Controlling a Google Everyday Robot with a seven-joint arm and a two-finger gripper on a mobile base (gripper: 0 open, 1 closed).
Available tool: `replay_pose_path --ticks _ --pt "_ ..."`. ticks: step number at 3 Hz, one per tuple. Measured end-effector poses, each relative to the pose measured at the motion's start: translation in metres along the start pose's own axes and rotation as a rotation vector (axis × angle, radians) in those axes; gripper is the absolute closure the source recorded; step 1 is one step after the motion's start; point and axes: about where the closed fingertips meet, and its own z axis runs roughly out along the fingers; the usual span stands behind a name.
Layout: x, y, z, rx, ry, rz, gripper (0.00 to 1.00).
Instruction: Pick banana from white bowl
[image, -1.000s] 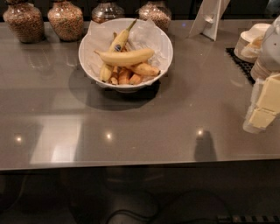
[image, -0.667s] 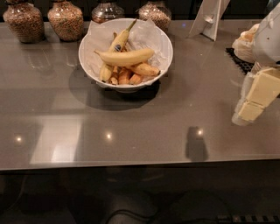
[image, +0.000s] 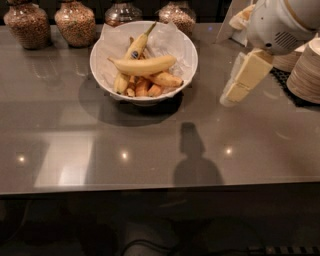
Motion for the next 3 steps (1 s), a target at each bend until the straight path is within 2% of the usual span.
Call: replay_pose_path --ticks 2,3 --pt "-0.050 -0.061 0.055 0.028 -0.117 -0.028 0.00" --pt "-0.072 -0.077 0.084 0.015 -0.151 -0.061 0.00"
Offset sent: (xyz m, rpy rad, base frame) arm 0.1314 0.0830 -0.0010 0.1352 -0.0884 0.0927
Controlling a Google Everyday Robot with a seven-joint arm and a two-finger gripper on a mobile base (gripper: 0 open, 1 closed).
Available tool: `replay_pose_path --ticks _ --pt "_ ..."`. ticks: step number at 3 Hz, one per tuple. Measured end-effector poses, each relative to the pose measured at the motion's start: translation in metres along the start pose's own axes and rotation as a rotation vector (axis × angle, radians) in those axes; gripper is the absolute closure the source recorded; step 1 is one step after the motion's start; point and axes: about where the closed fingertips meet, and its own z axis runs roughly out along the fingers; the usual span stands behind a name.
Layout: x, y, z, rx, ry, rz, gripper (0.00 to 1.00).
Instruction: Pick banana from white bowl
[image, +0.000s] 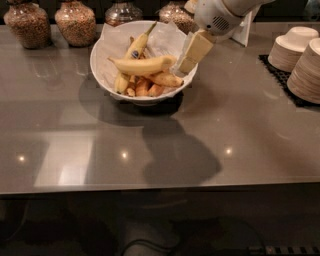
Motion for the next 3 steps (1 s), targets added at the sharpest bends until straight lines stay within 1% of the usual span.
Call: replay_pose_path --ticks 1,2,3 --pt "-0.011 -0.009 0.027 -0.021 -0.023 -0.038 0.14" --pt "-0.020 -0.012 0.050 -0.043 -0.041 -0.076 0.37" --pt "-0.024 -0.012 0.069 -0.067 -0.049 -0.098 0.40"
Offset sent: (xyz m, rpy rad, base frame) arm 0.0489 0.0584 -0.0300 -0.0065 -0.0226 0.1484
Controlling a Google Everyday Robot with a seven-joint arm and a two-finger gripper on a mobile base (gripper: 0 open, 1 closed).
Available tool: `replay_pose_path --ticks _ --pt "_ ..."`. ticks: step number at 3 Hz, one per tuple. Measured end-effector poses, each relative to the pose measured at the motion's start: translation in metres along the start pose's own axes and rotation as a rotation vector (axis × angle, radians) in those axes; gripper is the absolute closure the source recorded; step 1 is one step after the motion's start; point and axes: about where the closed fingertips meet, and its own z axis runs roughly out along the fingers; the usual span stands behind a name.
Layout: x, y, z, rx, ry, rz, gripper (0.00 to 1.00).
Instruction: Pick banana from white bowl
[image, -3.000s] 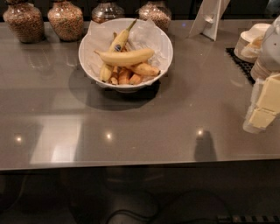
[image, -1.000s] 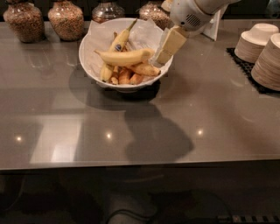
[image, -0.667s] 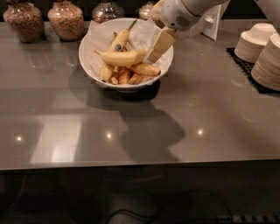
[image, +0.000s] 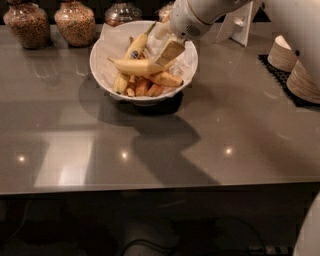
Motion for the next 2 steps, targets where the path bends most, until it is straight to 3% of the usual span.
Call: replay_pose_path --ticks 2 --pt "-0.001 0.010 0.028 -0.060 0.013 -0.026 0.39"
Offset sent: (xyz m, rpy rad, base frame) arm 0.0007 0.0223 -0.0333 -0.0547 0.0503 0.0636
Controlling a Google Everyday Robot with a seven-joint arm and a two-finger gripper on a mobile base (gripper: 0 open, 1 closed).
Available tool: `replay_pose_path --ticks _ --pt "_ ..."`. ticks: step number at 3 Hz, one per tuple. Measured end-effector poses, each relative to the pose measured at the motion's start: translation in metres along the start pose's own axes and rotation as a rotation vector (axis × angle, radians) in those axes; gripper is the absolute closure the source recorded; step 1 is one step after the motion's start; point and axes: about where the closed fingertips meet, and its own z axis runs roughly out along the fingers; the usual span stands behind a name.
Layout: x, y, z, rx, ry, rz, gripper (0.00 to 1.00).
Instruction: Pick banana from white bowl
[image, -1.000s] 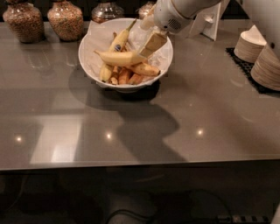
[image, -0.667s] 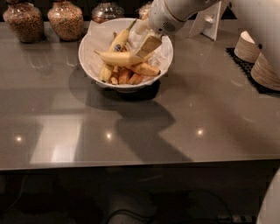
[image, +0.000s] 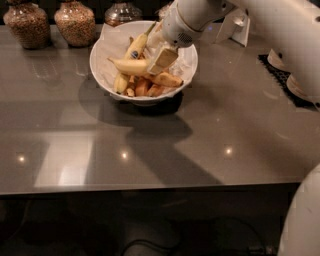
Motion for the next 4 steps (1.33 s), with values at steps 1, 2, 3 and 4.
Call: replay_pose_path --ticks 1,2,3,4 --pt "0.001 0.004 0.013 -0.028 0.010 -0.002 0.40" --pt "0.002 0.004 0.021 -0.040 0.015 0.001 0.42" --pt "0.006 0.003 0.028 -0.048 0.021 0.008 0.50" --pt "0.006 0.003 0.028 -0.049 0.022 0.009 0.69"
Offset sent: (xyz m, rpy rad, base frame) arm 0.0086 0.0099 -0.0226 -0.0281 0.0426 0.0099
